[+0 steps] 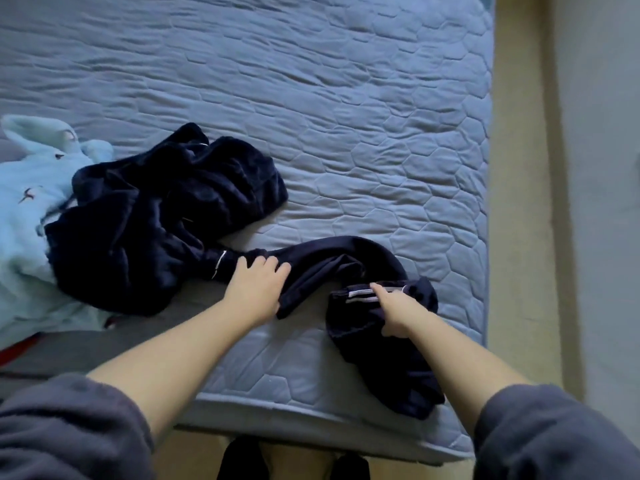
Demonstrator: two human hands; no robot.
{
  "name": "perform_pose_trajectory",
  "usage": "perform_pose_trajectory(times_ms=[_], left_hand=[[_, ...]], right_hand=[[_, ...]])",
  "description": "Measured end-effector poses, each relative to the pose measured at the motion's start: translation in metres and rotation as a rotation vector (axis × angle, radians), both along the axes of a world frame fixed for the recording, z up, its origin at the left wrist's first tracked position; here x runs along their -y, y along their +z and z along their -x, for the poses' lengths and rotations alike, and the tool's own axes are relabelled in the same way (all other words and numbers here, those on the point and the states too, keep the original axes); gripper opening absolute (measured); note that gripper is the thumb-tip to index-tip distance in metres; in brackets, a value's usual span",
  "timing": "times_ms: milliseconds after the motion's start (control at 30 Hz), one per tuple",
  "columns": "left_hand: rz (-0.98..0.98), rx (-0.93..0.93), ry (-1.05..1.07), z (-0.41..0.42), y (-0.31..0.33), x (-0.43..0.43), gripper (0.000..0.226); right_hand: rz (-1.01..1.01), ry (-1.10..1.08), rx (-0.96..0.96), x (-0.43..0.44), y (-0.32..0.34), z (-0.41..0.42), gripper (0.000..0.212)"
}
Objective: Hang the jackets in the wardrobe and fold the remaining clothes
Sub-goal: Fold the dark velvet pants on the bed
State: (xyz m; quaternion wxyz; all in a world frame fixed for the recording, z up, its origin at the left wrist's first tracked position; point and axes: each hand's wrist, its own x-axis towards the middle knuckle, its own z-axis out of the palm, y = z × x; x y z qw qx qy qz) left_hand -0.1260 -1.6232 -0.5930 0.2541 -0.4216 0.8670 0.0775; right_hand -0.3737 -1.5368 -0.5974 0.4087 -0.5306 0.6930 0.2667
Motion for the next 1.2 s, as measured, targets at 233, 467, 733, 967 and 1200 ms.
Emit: perform_pose_trajectory(times_ms=[233,467,733,967,1200], left_hand=[[-0.417,-0.174,0.116,0.101,0.046,-0.070,0.057],[-0.391,-0.591,0.091,0.142,0.149,-0.088,0.035],[0.001,-0.509,0.346,0.055,0.328,-0.073,0.029],[-0.063,-0.844,0.567,0.003,0.504,-0.067,0.032],[-0.130,-1.126,0.482,-0.033,0.658,-0.060,0.035]], right_hand=[[0.164,0.153,-0.018,-0.038,0.085,0.058,0.029],[0.721,-0.388,0.395,-0.062,0.220,0.076,0.038],[0.937,-0.421,0.056,-0.089,0.399,0.087,0.038],[0.870,-0.484,0.158,-0.112,0.519,0.050,0.036],[1.007,-0.638,0.562,-0.111,0.666,0.024,0.039]])
